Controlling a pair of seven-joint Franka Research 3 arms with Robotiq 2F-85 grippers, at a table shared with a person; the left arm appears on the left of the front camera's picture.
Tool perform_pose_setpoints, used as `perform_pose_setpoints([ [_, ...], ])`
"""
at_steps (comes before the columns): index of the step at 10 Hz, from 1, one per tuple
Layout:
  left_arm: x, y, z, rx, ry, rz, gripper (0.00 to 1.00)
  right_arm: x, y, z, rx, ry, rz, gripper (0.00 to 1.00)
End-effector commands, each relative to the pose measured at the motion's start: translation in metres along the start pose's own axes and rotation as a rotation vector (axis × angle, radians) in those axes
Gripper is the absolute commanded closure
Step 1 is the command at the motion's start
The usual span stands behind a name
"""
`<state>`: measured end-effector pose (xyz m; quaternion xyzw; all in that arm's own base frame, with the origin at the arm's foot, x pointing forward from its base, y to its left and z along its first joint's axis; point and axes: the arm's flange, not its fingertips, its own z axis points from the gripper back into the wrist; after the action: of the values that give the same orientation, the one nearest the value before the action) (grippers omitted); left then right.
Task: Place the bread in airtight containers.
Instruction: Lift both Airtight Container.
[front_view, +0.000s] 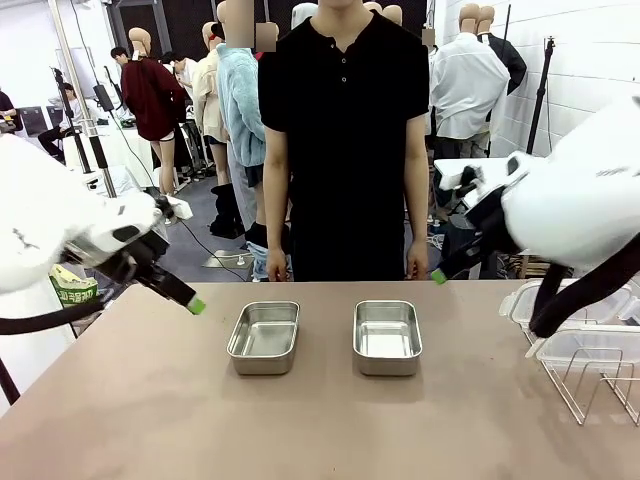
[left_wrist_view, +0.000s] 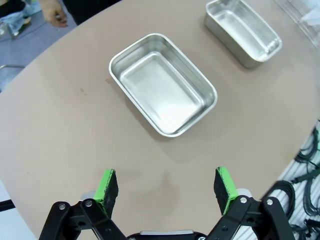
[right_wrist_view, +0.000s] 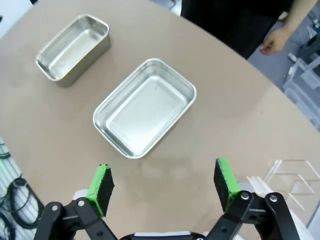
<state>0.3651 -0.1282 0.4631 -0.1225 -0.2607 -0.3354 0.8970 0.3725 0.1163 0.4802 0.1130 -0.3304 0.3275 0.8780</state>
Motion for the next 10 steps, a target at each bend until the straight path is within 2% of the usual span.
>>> perform_pose_setpoints([
  [1,-0.009,0.016,0.030,-0.123,-0.023,0.010,0.00,-0.051,-0.005,0.033,0.065,-0.067,-0.016,0.00],
  [3,-0.013,0.031,0.045,-0.157,-0.044,0.056,0.00,-0.063,-0.016,0.065,0.124,-0.115,-0.027,0.00],
  [6,-0.012,0.025,0.089,-0.119,-0.193,0.021,0.00,-0.067,-0.012,0.092,0.109,-0.143,-0.007,0.00],
  [8,-0.007,0.015,0.088,-0.139,-0.185,-0.036,0.00,-0.065,-0.013,0.090,0.114,-0.130,0.002,0.00],
  [10,-0.004,0.015,0.088,-0.139,-0.189,-0.032,0.00,-0.060,-0.014,0.087,0.127,-0.117,-0.008,0.00],
])
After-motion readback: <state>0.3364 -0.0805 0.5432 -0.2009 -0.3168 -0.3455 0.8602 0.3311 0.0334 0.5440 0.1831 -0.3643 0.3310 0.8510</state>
